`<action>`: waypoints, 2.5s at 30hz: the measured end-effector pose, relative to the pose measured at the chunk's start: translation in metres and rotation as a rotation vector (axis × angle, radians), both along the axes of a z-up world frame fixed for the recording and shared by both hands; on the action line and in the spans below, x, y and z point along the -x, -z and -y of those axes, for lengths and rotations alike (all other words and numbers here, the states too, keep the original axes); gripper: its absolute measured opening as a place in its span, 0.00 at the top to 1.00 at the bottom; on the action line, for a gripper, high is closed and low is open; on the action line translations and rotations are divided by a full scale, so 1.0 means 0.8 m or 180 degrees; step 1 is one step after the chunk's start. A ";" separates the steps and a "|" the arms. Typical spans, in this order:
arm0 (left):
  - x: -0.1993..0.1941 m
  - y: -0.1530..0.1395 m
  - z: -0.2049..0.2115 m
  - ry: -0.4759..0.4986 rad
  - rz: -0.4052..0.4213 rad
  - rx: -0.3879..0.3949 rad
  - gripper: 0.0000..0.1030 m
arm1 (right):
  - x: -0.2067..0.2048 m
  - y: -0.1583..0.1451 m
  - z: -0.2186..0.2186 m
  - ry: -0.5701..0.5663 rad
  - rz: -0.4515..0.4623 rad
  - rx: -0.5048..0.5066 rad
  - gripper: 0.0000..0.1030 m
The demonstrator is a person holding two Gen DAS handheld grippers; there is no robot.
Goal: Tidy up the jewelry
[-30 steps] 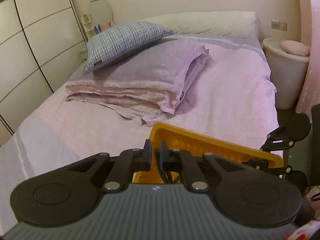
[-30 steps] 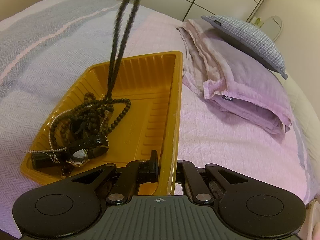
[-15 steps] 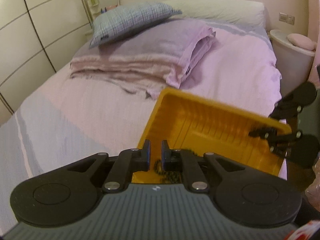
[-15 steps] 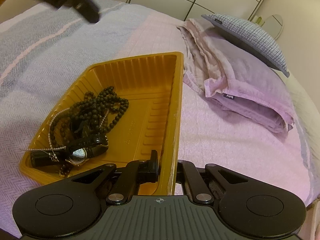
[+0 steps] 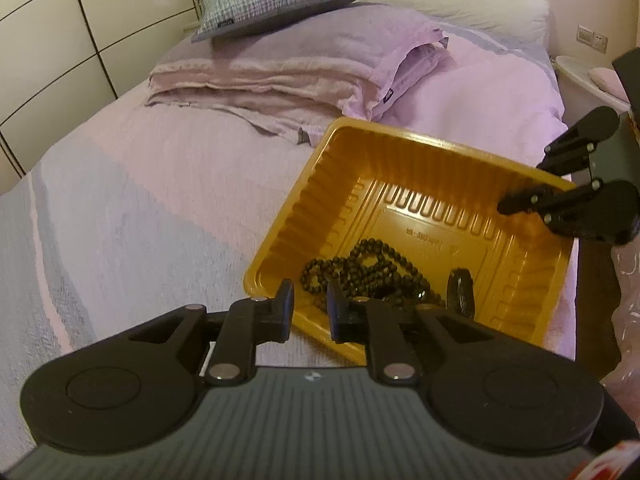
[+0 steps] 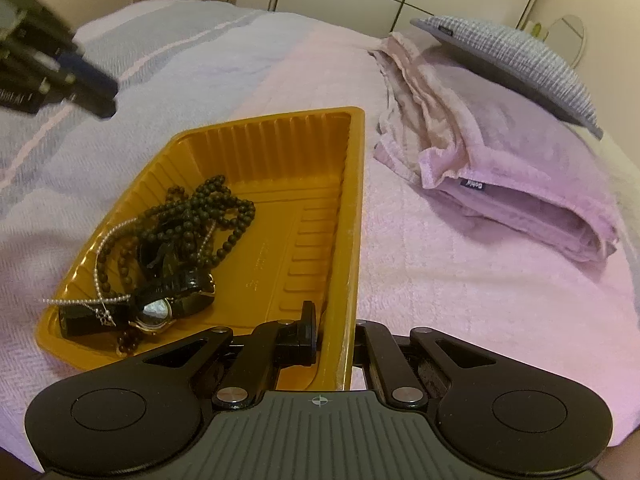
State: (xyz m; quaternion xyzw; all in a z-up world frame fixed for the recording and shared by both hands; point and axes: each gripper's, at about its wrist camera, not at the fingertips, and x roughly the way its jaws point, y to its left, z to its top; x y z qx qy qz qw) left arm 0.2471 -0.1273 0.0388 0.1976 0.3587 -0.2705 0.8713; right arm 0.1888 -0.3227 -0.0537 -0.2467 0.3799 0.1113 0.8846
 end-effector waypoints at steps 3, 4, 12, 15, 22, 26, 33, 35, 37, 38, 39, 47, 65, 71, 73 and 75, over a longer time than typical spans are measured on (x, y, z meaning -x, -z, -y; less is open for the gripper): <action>0.004 0.007 -0.005 -0.0053 -0.0054 0.0032 0.82 | -0.006 0.002 0.016 -0.0054 -0.0061 -0.0140 0.96; 0.006 0.009 -0.008 -0.0073 -0.0070 0.0055 0.81 | -0.005 0.003 0.020 -0.0080 -0.0066 -0.0159 0.96; 0.037 0.026 -0.050 -0.0447 -0.0237 0.0400 0.75 | -0.011 0.016 0.054 0.0061 -0.0206 -0.0584 0.96; 0.053 0.033 -0.069 -0.0674 -0.0296 0.0557 0.75 | -0.010 0.017 0.071 0.0148 -0.0227 -0.0853 0.96; 0.088 0.031 -0.105 -0.1187 -0.0275 0.0941 0.64 | -0.010 0.021 0.108 0.0303 -0.0259 -0.1560 0.85; 0.105 0.033 -0.122 -0.1472 -0.0237 0.1027 0.55 | -0.003 0.013 0.134 0.0439 -0.0192 -0.2095 0.36; 0.132 0.043 -0.142 -0.1821 -0.0193 0.1166 0.12 | 0.020 -0.018 0.169 0.1204 0.0088 -0.2768 0.33; 0.140 0.047 -0.145 -0.1901 -0.0223 0.1207 0.08 | 0.034 -0.029 0.164 0.1320 0.0185 -0.2798 0.30; 0.148 0.052 -0.143 -0.1960 -0.0244 0.1191 0.04 | 0.050 -0.040 0.145 0.1359 0.0213 -0.2703 0.23; 0.152 0.053 -0.143 -0.1985 -0.0242 0.1186 0.03 | 0.055 -0.044 0.135 0.1338 0.0209 -0.2635 0.20; 0.157 0.055 -0.142 -0.2013 -0.0244 0.1189 0.01 | 0.063 -0.049 0.121 0.1290 0.0201 -0.2534 0.20; 0.205 0.056 -0.133 -0.2220 -0.0244 0.1157 0.00 | 0.116 -0.045 0.004 0.0834 0.0125 -0.1469 0.19; 0.295 0.060 -0.119 -0.2551 -0.0217 0.1133 0.00 | 0.192 -0.007 -0.079 0.0472 0.0019 -0.0968 0.19; 0.303 0.070 -0.110 -0.2507 -0.0215 0.1091 0.00 | 0.200 0.002 -0.083 0.0484 -0.0048 -0.0943 0.19; 0.304 0.071 -0.109 -0.2497 -0.0219 0.1092 0.00 | 0.202 0.005 -0.086 0.0489 -0.0047 -0.0916 0.19; 0.306 0.071 -0.107 -0.2486 -0.0190 0.1061 0.00 | 0.205 0.007 -0.089 0.0476 -0.0039 -0.0889 0.19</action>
